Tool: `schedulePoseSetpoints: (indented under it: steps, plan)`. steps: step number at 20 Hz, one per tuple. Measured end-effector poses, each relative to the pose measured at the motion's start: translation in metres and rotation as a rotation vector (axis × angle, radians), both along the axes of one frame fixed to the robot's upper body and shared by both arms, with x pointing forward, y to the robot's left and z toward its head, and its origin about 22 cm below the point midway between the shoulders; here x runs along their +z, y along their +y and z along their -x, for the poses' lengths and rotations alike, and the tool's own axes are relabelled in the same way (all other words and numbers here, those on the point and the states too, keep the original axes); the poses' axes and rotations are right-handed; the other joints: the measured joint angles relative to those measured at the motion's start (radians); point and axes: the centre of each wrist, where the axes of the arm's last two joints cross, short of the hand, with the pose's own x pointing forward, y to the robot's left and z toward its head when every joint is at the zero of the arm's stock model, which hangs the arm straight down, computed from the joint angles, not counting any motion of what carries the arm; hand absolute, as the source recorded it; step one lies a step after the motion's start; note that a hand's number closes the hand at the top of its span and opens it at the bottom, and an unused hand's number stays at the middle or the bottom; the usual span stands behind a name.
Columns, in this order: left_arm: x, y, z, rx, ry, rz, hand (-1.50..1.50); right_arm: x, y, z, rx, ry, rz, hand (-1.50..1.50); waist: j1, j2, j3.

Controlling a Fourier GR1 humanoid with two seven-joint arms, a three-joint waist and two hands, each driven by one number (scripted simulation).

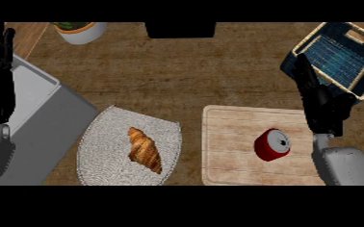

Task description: Pick the can from the cutting board and place it in the basket

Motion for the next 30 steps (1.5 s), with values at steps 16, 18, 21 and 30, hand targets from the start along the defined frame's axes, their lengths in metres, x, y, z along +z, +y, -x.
schedulePoseSetpoints:
  steps: [16,18,21,30]
  plan:
    - [-0.05,0.002,0.009,-0.034,0.332,0.056,0.0,-0.013,-0.038,0.055,-0.843,-0.2,0.293,-1.5,-0.039,0.032,-0.008]
    - [-0.049,0.0,0.009,-0.042,0.339,0.059,0.0,-0.02,-0.044,0.062,-0.935,-0.161,0.343,-1.5,-0.036,0.032,-0.01]
    - [-0.048,0.001,0.009,-0.038,0.343,0.055,0.0,-0.026,-0.05,0.075,-0.987,-0.069,0.397,-1.5,-0.04,0.031,-0.014]
    - [-0.043,0.0,0.008,-0.046,0.356,0.053,0.0,-0.036,-0.033,0.112,-0.756,0.476,0.475,-1.5,-0.034,0.035,-0.02]
